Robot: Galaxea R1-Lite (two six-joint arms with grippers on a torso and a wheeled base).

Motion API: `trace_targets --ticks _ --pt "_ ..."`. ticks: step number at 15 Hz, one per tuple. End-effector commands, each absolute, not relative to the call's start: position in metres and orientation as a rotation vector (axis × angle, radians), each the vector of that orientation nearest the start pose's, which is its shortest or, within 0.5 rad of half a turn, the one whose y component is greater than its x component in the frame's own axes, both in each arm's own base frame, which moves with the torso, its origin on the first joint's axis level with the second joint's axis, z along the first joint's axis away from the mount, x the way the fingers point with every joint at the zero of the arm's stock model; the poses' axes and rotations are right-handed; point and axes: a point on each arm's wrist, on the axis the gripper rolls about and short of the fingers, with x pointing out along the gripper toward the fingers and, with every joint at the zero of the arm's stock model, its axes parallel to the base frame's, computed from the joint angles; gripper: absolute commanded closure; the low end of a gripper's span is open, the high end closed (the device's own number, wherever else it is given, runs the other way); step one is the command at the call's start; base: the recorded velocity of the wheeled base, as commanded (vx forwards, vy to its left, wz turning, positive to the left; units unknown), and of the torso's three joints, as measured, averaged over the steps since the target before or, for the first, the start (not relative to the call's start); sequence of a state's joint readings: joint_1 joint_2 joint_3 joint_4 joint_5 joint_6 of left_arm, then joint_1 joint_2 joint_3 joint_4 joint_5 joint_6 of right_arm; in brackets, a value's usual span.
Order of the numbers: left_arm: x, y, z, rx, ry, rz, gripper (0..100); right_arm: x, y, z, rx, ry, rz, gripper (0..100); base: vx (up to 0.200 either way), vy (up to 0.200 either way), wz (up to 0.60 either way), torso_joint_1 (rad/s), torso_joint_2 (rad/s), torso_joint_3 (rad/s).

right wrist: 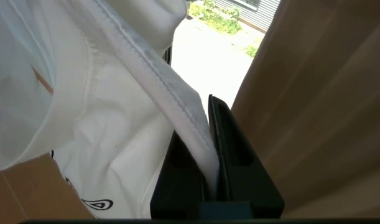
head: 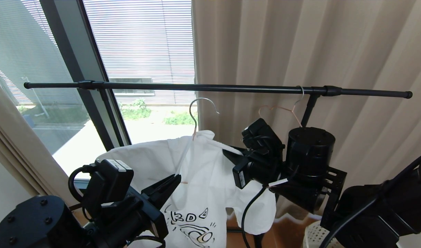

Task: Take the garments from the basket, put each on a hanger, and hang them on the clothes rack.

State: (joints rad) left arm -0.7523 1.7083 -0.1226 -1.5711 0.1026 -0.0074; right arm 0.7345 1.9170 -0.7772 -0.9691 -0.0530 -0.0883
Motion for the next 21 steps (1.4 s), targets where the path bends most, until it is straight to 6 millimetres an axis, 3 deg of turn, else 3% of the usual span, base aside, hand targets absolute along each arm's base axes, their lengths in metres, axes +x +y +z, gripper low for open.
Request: trace_targets --ticks 1,12,13,19,21 --pt "0.16 -0.147 0.117 0.002 0.027 -0.65 100 0.257 0.23 0.142 -0.139 0.12 0.686 100 0.0 0.0 0.0 0.0 0.0 0.0" --pt "0.159 -0.146 0.116 -0.003 0.039 -0.675 100 0.256 0.23 0.142 -0.13 0.121 0.685 100 0.0 0.0 0.0 0.0 0.0 0.0" --pt "0.158 -0.145 0.115 -0.001 0.045 -0.674 0 0.256 0.23 0.142 -0.13 0.121 0.685 100 0.0 0.0 0.0 0.0 0.0 0.0" --pt "0.156 -0.145 0.114 0.003 0.05 -0.696 0 0.258 0.23 0.142 -0.131 0.121 0.68 100 0.0 0.0 0.0 0.0 0.0 0.0" --pt "0.15 -0.141 0.122 -0.014 0.015 -0.73 0 0.266 0.221 0.142 -0.13 0.122 0.648 100 0.0 0.0 0.0 0.0 0.0 0.0"
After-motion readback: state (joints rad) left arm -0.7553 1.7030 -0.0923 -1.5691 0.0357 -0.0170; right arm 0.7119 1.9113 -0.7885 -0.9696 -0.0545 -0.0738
